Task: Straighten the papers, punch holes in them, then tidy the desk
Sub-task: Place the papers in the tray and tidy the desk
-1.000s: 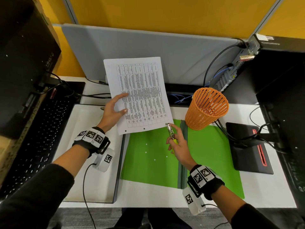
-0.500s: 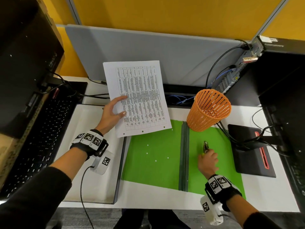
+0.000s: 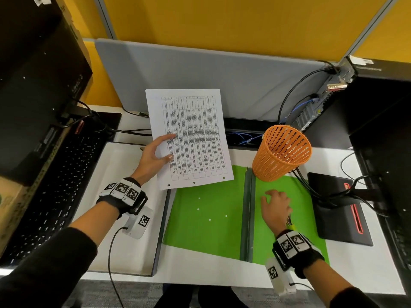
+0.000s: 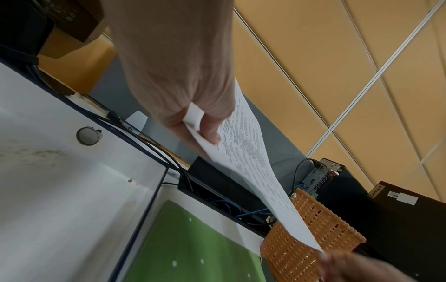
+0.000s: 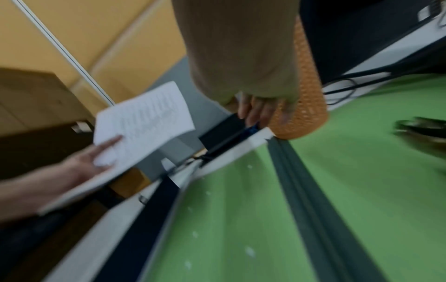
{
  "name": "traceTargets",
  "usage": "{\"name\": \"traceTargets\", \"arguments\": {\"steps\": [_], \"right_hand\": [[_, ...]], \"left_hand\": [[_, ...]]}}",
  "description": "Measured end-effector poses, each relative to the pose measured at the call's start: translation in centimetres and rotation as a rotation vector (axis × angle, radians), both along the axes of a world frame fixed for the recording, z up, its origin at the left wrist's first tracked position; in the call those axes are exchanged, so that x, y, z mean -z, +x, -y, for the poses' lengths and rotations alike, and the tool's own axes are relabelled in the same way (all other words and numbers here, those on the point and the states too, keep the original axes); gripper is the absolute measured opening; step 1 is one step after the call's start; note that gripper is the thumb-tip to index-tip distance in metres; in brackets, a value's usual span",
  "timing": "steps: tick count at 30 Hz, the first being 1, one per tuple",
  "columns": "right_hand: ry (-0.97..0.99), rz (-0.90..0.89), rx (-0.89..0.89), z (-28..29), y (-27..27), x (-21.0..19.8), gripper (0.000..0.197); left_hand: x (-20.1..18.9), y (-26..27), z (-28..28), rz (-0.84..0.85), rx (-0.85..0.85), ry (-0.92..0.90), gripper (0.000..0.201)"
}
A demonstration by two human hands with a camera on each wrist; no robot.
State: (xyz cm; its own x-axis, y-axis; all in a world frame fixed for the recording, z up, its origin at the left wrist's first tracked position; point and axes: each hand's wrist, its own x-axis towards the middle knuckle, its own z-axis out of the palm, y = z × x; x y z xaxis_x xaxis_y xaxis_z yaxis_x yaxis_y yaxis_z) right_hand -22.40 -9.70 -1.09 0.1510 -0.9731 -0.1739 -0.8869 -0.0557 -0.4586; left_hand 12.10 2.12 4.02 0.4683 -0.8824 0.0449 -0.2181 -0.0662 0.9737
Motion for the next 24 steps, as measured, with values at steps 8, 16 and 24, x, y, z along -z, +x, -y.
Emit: {"name": "traceTargets", "arguments": {"steps": [8, 16, 24], "right_hand": [[0.382, 0.872, -0.164, 2.2, 8.5, -9.1, 0.061], [0.156, 1.031, -0.346, 0.3, 11.9, -11.7, 0.071], [0.231, 0.78, -0.576, -4.1, 17.0, -9.2, 0.021]], "left_hand": [[-1.7, -1.3, -0.5, -0.096, 0.116, 0.036, 0.061], [-2.9, -2.2, -1.8, 0.266, -0.206, -0.056, 0.04], [-2.9, 1.3, -7.8, 0.549, -0.563, 0.077, 0.031]]}}
